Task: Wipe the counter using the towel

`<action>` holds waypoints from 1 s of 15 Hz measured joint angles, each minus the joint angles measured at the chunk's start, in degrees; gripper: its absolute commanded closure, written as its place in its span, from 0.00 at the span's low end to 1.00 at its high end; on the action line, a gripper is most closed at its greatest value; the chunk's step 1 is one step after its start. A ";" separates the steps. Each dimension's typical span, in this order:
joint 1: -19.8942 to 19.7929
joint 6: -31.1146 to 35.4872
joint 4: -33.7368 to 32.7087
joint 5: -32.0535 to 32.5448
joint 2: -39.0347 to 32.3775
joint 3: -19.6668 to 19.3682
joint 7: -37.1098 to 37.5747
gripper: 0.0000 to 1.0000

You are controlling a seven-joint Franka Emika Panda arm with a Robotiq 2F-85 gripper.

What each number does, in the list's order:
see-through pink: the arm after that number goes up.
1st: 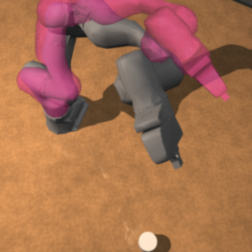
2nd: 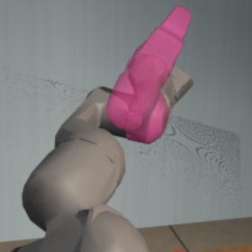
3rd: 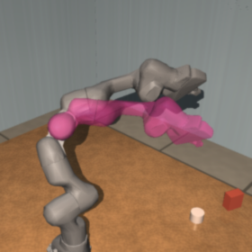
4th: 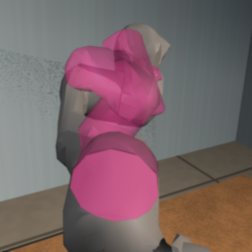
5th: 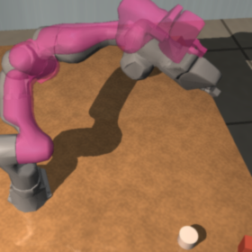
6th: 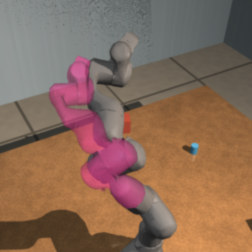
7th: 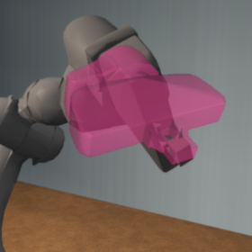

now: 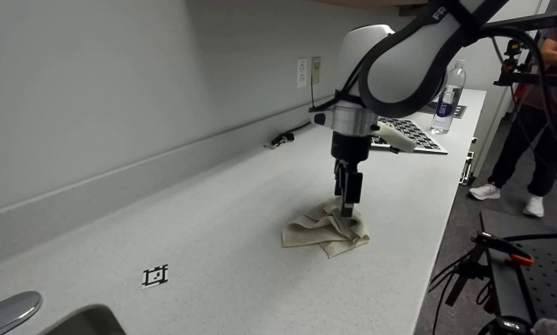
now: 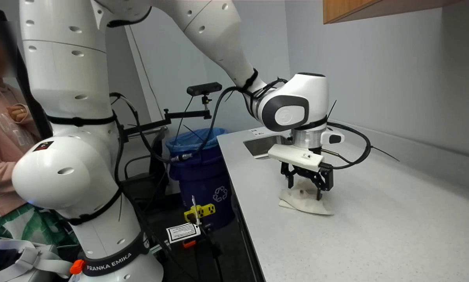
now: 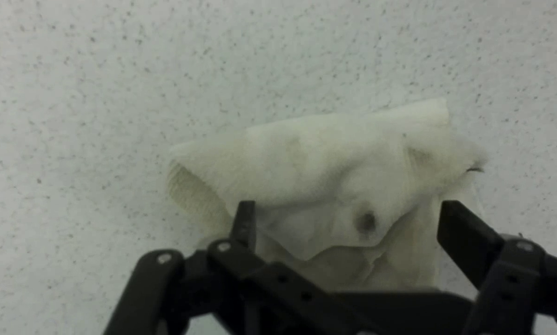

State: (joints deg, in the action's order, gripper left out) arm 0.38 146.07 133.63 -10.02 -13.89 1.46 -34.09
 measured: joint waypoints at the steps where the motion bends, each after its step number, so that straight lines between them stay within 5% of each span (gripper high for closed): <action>1: -0.41 1.52 -1.08 0.00 -1.70 0.61 0.00 0.00; 7: -1.46 10.04 -6.22 1.05 -10.29 3.13 5.81 0.00; 15: 0.82 11.15 -7.82 11.63 -10.99 2.69 17.90 0.00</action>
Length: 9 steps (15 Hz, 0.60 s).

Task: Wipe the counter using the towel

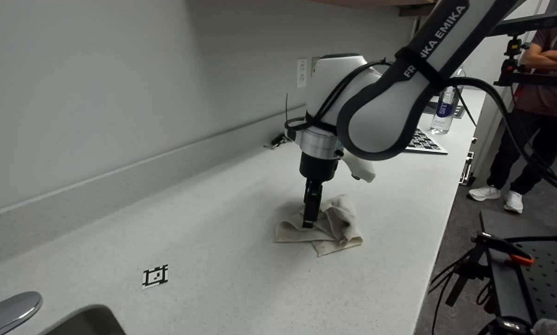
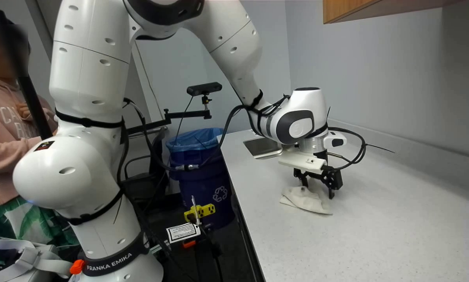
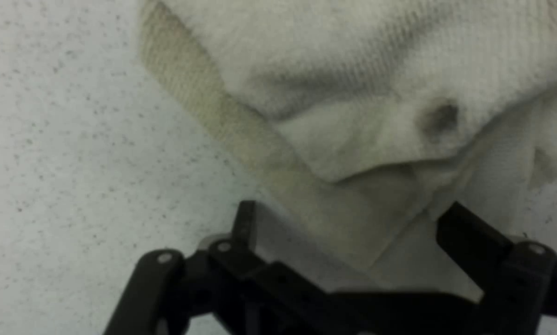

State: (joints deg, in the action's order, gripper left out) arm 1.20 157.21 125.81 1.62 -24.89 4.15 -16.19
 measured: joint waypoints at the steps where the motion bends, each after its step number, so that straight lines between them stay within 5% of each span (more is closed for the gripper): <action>1: 0.53 -0.16 -0.17 0.38 0.12 0.03 0.99 0.00; 9: 4.41 -1.97 0.71 4.03 2.33 -0.65 9.22 0.00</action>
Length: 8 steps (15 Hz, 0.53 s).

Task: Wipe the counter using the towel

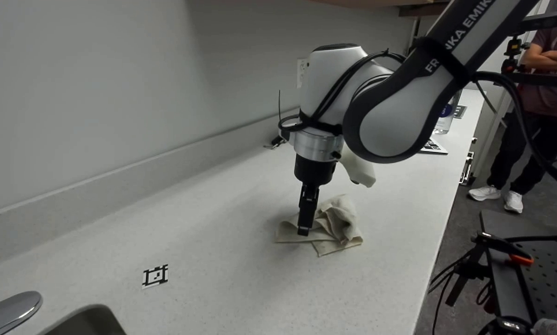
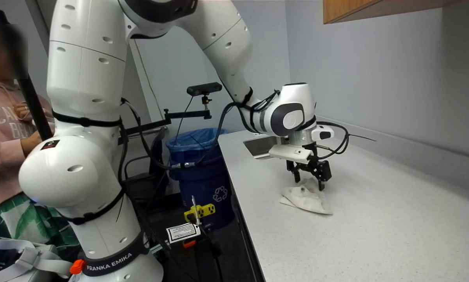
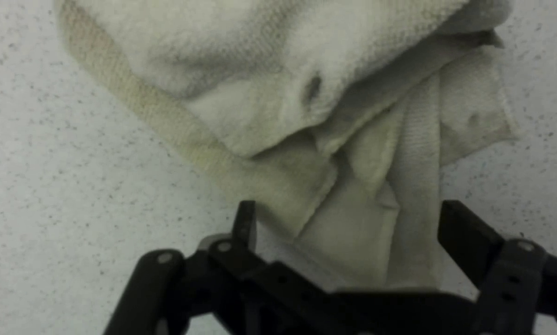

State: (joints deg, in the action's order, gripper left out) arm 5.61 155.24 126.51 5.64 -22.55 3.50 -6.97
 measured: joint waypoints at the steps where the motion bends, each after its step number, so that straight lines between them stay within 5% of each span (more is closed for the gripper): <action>1: 0.22 -0.07 0.42 0.48 0.53 -0.20 0.97 0.00; 8: -0.34 -0.18 6.44 0.52 5.62 -1.15 3.41 0.00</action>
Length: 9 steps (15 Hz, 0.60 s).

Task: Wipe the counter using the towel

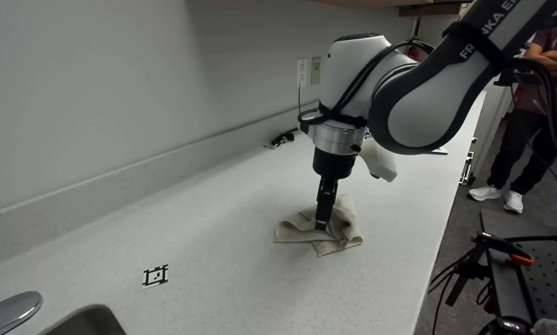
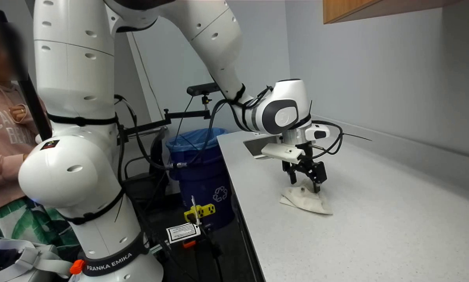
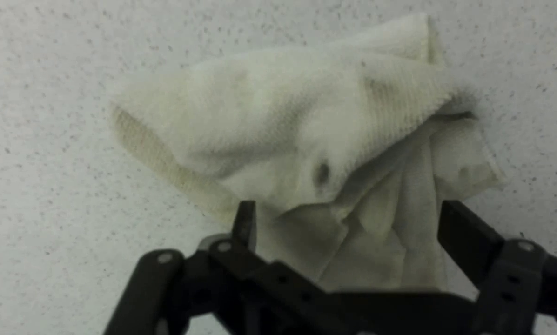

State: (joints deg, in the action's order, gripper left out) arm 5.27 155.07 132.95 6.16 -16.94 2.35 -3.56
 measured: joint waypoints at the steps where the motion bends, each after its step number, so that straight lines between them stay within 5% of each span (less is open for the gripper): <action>1: -0.44 0.00 0.73 -0.43 0.32 0.07 -0.16 0.00; 2: -1.04 0.02 1.26 -1.33 0.35 0.23 -0.67 0.00; 3: -1.74 0.04 1.61 -2.58 0.24 0.49 -1.53 0.08; 4: -2.56 0.04 1.82 -4.00 0.02 0.85 -2.84 0.28; 6: -4.56 0.04 1.80 -7.40 -0.66 2.03 -6.32 0.32; 9: -7.21 0.05 1.20 -10.65 -1.27 3.50 -10.59 0.56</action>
State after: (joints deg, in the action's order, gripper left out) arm -1.94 155.11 134.16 -4.48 -18.20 5.85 -14.14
